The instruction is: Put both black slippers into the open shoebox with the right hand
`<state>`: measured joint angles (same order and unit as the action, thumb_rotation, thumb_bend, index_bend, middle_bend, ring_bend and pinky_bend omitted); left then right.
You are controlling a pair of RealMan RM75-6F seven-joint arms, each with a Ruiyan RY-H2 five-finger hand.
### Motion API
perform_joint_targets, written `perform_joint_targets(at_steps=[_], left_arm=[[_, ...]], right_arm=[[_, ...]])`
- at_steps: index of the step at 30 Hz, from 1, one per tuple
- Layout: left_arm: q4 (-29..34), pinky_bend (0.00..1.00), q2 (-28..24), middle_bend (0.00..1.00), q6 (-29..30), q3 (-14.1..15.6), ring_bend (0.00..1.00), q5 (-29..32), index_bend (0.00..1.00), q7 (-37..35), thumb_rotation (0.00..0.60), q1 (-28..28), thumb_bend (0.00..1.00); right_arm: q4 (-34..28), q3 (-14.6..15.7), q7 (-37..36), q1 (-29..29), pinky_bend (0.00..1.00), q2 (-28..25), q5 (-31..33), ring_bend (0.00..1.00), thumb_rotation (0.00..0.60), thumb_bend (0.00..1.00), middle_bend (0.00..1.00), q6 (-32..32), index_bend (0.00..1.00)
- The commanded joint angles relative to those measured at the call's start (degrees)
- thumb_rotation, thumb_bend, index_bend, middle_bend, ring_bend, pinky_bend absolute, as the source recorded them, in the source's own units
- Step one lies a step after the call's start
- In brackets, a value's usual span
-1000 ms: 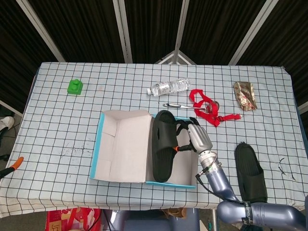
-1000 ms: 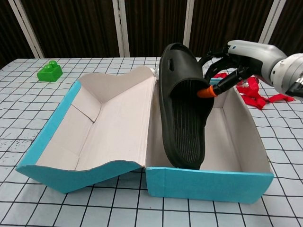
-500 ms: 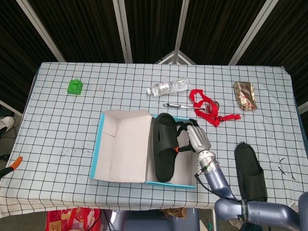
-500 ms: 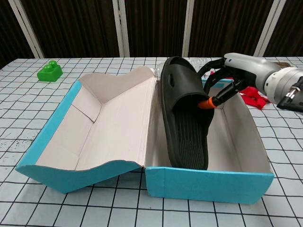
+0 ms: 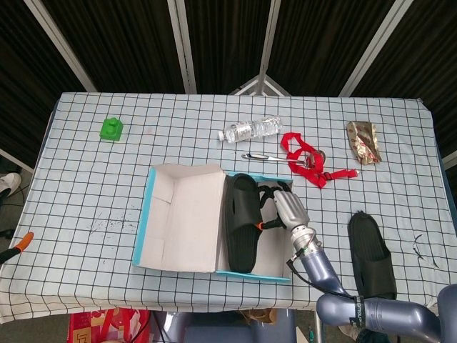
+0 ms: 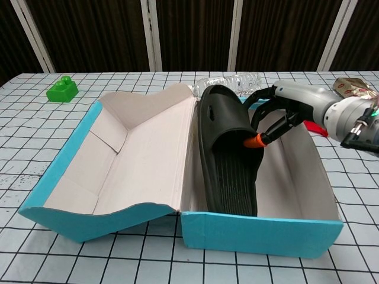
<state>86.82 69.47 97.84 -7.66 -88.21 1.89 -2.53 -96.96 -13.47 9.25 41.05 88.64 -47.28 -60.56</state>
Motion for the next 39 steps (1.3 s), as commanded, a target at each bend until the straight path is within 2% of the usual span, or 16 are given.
perform_joint_targets(at_steps=[1, 39], left_arm=[[-0.01, 0.1, 0.0, 0.0, 0.02, -0.03, 0.0, 0.01, 0.14, -0.04, 0.6, -0.01, 0.07], [0.11, 0.1, -0.34, 0.0, 0.42, -0.38, 0.0, 0.67, 0.14, -0.19, 0.6, 0.28, 0.07]], right_arm=[[0.25, 0.17, 0.52, 0.09, 0.06, 0.04, 0.18, 0.25, 0.6, 0.42, 0.49, 0.59, 0.6], [7.43, 1.72, 5.7, 2.62, 0.06, 5.39, 4.53, 0.26, 0.6, 0.43, 0.49, 6.79, 0.61]])
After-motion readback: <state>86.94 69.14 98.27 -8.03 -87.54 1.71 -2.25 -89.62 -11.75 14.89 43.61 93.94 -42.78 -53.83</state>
